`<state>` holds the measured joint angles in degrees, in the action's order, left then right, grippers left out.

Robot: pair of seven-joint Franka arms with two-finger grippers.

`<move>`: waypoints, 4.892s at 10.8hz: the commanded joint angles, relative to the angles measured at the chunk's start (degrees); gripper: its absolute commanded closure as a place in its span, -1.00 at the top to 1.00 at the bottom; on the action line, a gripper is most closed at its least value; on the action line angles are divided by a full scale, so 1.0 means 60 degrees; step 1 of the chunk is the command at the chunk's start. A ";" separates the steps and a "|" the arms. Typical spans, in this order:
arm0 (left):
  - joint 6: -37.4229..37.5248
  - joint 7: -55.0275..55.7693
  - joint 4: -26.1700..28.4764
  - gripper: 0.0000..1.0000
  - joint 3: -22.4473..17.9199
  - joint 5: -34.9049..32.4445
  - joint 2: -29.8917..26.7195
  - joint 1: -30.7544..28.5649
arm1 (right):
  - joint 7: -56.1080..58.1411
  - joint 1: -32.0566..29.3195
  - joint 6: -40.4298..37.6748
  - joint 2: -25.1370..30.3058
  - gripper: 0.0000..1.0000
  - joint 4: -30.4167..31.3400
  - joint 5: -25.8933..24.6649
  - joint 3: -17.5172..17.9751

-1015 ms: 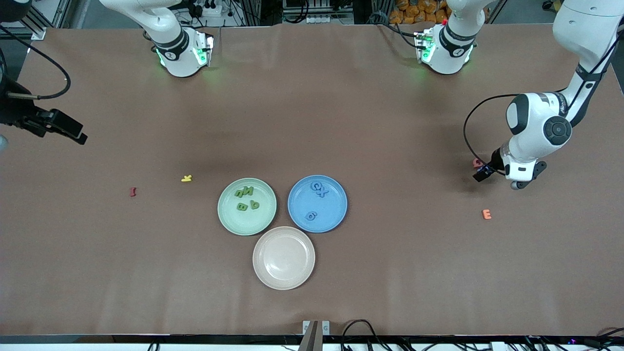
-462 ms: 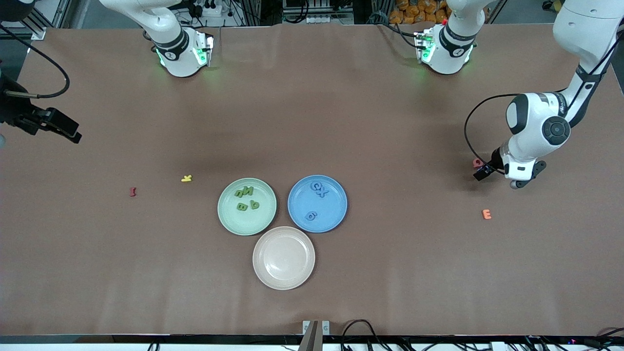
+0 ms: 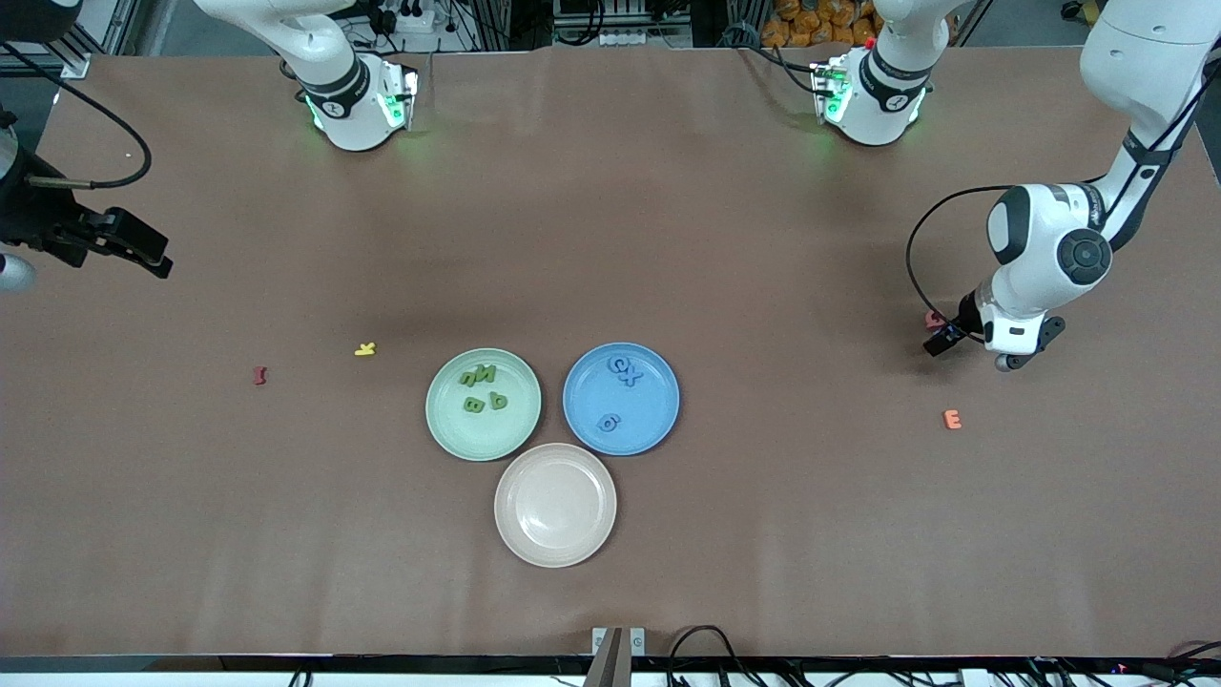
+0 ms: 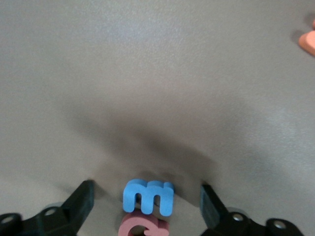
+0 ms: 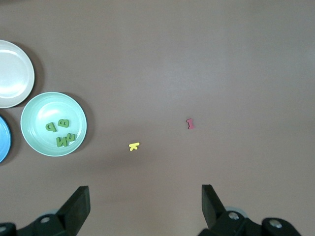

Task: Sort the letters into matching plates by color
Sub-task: 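Lower the left gripper and close it on the blue m, then carry the m with the left gripper to the blue plate, then open the left gripper to drop the m on the blue plate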

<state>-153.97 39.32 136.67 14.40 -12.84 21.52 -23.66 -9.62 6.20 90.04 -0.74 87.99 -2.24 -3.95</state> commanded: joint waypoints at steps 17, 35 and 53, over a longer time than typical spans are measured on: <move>0.2809 0.2131 -0.1975 -1.00 0.1130 -0.0717 -0.0732 0.0907 | 0.0387 0.0007 0.0183 -0.0287 1.00 0.0043 0.0140 0.0058; 0.3147 0.6308 -0.6177 -1.00 0.1130 0.3205 0.1550 0.5861 | 0.0343 0.0021 0.0271 -0.0390 1.00 0.0043 0.0081 0.0058; 0.2880 0.6223 -0.8086 1.00 0.0309 0.2143 0.3019 0.6246 | 0.0284 0.0036 0.0286 -0.0463 1.00 0.0043 0.0081 0.0058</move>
<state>-140.15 78.60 87.56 16.11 4.61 40.88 17.47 -7.84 6.27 91.48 -3.54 88.16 -1.94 -3.53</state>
